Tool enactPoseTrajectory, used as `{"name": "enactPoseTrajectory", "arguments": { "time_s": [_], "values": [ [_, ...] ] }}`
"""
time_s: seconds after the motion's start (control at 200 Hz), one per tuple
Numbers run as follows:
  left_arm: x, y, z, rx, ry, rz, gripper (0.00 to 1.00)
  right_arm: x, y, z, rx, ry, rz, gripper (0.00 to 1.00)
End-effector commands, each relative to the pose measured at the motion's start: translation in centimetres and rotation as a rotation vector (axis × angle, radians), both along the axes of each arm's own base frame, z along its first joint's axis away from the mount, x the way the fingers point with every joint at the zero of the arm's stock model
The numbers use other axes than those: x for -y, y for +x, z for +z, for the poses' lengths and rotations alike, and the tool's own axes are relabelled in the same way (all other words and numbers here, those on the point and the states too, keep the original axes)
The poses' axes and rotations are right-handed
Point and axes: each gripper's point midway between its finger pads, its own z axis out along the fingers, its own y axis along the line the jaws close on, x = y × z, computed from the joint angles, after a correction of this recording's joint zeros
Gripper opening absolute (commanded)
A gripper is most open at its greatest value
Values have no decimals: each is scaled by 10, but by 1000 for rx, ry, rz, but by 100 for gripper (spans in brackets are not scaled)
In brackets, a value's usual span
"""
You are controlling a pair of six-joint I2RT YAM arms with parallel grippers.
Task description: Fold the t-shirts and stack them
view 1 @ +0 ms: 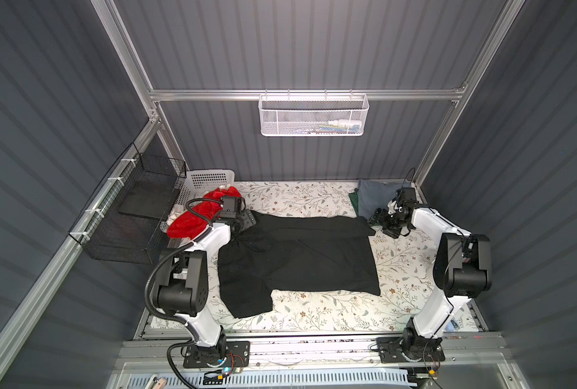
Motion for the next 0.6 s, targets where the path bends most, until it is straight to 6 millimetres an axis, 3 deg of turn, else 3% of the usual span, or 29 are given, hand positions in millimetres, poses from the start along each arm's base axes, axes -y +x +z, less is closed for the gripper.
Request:
{"name": "enactPoseTrajectory", "arguments": {
  "time_s": [0.0,0.24,0.255,0.34,0.595],
  "values": [
    [-14,11,-16,-67,52,10,83,-10,10,-2,-12,-11,41,81],
    [-15,37,-40,-123,38,15,77,-28,32,-13,-33,-36,111,77],
    [-14,46,-30,-97,34,15,77,-30,33,-13,-32,-38,116,76],
    [-13,54,-36,-110,32,14,76,-40,35,-17,-35,-40,147,73],
    [-9,60,-55,-142,15,6,69,-61,40,-28,-27,-2,186,49]
  ]
}}
